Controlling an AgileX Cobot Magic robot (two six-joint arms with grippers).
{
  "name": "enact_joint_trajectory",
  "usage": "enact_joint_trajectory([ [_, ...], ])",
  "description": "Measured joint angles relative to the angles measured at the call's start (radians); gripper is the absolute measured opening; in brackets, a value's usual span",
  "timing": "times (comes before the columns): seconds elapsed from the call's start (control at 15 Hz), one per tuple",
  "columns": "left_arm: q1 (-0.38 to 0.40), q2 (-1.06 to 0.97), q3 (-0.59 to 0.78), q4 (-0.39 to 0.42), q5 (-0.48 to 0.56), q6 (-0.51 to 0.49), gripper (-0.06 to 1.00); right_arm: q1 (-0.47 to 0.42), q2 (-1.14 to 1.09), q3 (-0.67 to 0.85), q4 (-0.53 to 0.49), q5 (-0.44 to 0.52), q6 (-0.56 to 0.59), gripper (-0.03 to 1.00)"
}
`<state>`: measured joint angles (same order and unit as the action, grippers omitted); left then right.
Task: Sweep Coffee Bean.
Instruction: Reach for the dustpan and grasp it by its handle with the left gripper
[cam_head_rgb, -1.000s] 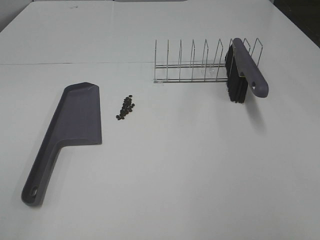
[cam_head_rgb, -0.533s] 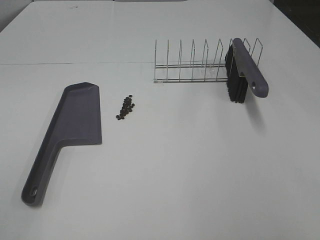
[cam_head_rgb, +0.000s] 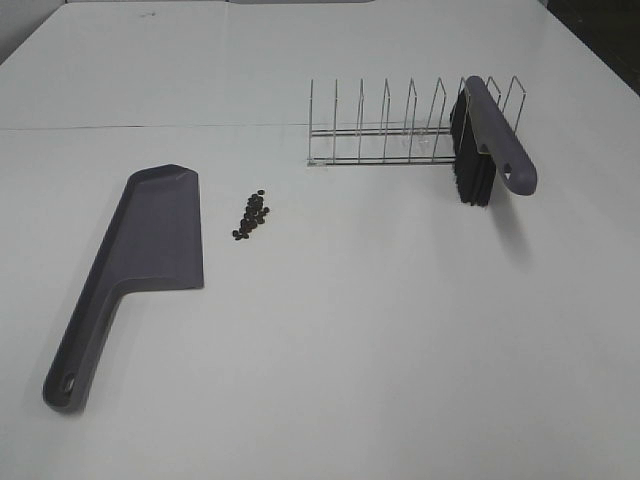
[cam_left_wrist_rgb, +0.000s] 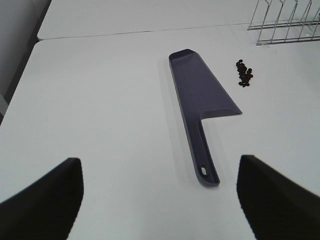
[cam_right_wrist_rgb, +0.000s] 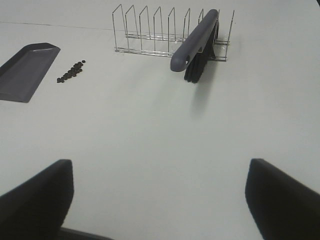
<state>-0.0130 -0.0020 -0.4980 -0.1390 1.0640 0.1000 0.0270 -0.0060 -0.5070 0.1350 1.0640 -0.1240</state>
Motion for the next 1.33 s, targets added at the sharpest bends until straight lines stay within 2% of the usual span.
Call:
enact_joint_trajectory([
  [1.33, 0.000, 0.000, 0.000, 0.000, 0.000, 0.000, 0.76, 0.000, 0.000, 0.000, 0.000, 0.000, 0.000, 0.79],
])
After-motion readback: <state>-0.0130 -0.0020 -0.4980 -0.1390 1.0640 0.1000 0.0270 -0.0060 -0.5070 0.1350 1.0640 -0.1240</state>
